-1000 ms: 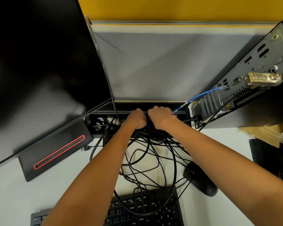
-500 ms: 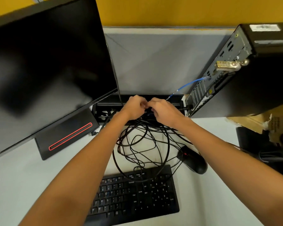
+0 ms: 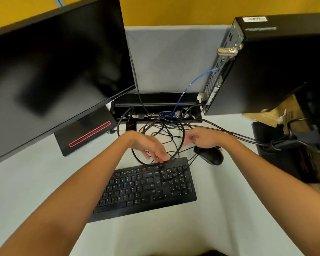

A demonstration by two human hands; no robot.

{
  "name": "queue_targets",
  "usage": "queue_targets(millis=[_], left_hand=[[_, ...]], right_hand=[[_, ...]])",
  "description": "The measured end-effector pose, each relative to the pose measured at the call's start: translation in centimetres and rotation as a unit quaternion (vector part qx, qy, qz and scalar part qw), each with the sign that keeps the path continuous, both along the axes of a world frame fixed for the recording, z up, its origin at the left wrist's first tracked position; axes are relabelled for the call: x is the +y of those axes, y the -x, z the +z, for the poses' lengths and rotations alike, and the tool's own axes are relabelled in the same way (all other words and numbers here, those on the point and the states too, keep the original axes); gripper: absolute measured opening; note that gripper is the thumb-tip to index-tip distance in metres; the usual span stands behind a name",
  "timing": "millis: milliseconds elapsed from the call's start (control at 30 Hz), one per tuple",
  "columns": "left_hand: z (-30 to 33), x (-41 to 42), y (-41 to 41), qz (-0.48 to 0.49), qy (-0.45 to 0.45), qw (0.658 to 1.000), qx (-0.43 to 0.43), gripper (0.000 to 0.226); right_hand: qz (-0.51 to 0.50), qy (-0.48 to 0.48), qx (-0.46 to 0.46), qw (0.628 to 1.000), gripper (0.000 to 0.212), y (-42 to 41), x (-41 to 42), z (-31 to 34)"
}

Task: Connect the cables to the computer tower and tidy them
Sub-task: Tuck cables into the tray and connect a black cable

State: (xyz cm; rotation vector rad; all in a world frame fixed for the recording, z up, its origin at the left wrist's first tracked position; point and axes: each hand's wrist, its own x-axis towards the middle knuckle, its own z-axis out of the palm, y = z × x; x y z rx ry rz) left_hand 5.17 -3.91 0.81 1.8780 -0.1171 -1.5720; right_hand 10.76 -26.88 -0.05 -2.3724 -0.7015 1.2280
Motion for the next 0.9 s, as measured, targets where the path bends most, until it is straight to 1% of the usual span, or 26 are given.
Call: queue_targets(millis=[33,67,100,133,167,200,233,267,333,367,400,467,500,533,567,633,733,833,900], left_hand=[[0.2,-0.5,0.5,-0.037,-0.009,0.999,0.012,0.039],[0.4,-1.0,0.8,-0.059,-0.023,0.998,0.009,0.038],[0.6,-1.3,1.0,-0.071,-0.038,0.997,-0.006,0.035],[1.3,-1.6,1.1,-0.074,-0.05,0.995,-0.034,0.028],[2.1,-1.8,1.0,-0.069,-0.056,0.994,-0.068,0.02],[3.2,-1.9,0.8,-0.05,-0.052,0.992,-0.103,0.019],[4.7,-2.0,0.5,-0.019,-0.043,0.988,-0.145,0.023],[6.2,-2.2,0.1,0.019,-0.03,0.981,-0.189,0.027],[9.4,-2.5,-1.0,0.076,-0.02,0.949,-0.307,0.034],[10.6,-2.4,-1.7,0.089,-0.022,0.929,-0.358,0.036],[11.8,-2.4,-2.3,0.09,-0.027,0.913,-0.396,0.036],[13.6,-1.7,-3.4,0.077,-0.023,0.891,-0.447,0.031],[14.1,-1.2,-3.8,0.083,-0.014,0.881,-0.466,0.026],[14.7,-0.6,-4.2,0.103,0.001,0.872,-0.479,0.021],[14.5,0.1,-4.4,0.132,0.014,0.866,-0.482,0.018],[13.4,1.9,-5.0,0.184,0.023,0.863,-0.47,0.019],[9.4,4.6,-5.4,0.228,-0.013,0.858,-0.46,0.016],[6.2,5.3,-4.7,0.237,-0.059,0.857,-0.453,0.028],[5.5,4.7,-4.9,0.264,-0.067,0.835,-0.478,0.032]], right_hand=[[0.027,0.021,0.028,0.999,0.048,0.7,-0.2,0.3],[0.042,0.036,0.045,0.997,0.049,1.2,-0.3,0.4],[0.035,0.036,0.047,0.998,0.045,1.6,-0.3,0.1],[0.006,0.019,0.03,0.999,0.038,2.0,-0.2,-0.2],[-0.043,-0.012,-0.008,0.999,0.034,2.2,0.0,-0.5],[-0.102,-0.049,-0.069,0.991,0.036,2.4,0.2,-0.5],[-0.154,-0.085,-0.137,0.975,0.042,2.4,0.5,-0.3],[-0.198,-0.127,-0.186,0.954,0.048,2.2,0.9,0.1],[-0.27,-0.22,-0.222,0.911,0.061,1.7,2.2,2.2],[-0.282,-0.247,-0.239,0.896,0.062,1.3,2.8,3.3],[-0.274,-0.258,-0.269,0.887,0.052,0.8,3.4,4.5],[-0.217,-0.23,-0.34,0.886,0.016,-0.1,4.0,6.8],[-0.196,-0.211,-0.364,0.886,0.019,-0.4,4.0,7.7],[-0.191,-0.196,-0.377,0.885,0.027,-0.8,3.9,8.4],[-0.205,-0.191,-0.376,0.883,0.032,-1.0,3.5,8.8],[-0.252,-0.186,-0.375,0.873,0.033,-1.7,2.4,9.1],[-0.314,-0.19,-0.356,0.859,0.037,-2.3,0.8,9.2],[-0.336,-0.228,-0.317,0.857,0.041,-2.1,0.4,9.6],[-0.343,-0.258,-0.288,0.856,0.044,-1.7,0.8,9.7]])
